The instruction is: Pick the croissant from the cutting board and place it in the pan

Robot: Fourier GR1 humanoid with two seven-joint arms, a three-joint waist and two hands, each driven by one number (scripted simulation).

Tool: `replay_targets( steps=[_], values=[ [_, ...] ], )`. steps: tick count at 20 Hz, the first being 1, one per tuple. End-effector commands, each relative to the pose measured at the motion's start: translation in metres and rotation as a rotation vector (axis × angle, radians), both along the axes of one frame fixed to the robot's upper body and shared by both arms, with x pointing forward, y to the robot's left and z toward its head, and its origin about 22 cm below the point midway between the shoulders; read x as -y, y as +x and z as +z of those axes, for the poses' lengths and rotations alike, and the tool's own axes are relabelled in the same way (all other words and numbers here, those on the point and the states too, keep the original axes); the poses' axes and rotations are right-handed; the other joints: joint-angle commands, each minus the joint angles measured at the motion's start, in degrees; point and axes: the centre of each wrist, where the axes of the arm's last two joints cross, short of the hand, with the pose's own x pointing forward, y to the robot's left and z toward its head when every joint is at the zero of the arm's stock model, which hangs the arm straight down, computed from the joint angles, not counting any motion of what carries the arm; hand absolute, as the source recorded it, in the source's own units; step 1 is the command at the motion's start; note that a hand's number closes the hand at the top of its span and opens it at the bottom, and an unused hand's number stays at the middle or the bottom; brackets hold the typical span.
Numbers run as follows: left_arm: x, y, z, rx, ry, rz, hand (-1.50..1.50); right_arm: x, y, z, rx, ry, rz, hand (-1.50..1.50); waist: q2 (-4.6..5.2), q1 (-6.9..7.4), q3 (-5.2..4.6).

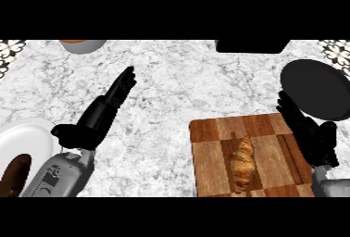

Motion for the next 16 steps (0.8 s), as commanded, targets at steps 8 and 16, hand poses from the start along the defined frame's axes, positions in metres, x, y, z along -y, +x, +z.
replay_targets(
  steps=[8, 16],
  values=[
    [-0.048, -0.009, -0.020, -0.140, 0.175, 0.167, 0.00, 0.102, -0.045, -0.020, -0.313, -0.681, -0.388, 1.50, 3.11, 1.35, 0.53],
    [-0.064, -0.015, -0.027, -0.231, 0.182, 0.216, 0.00, -0.026, -0.074, -0.044, -0.170, -0.331, -0.753, -1.50, 0.98, -0.44, 1.74]
  ],
)
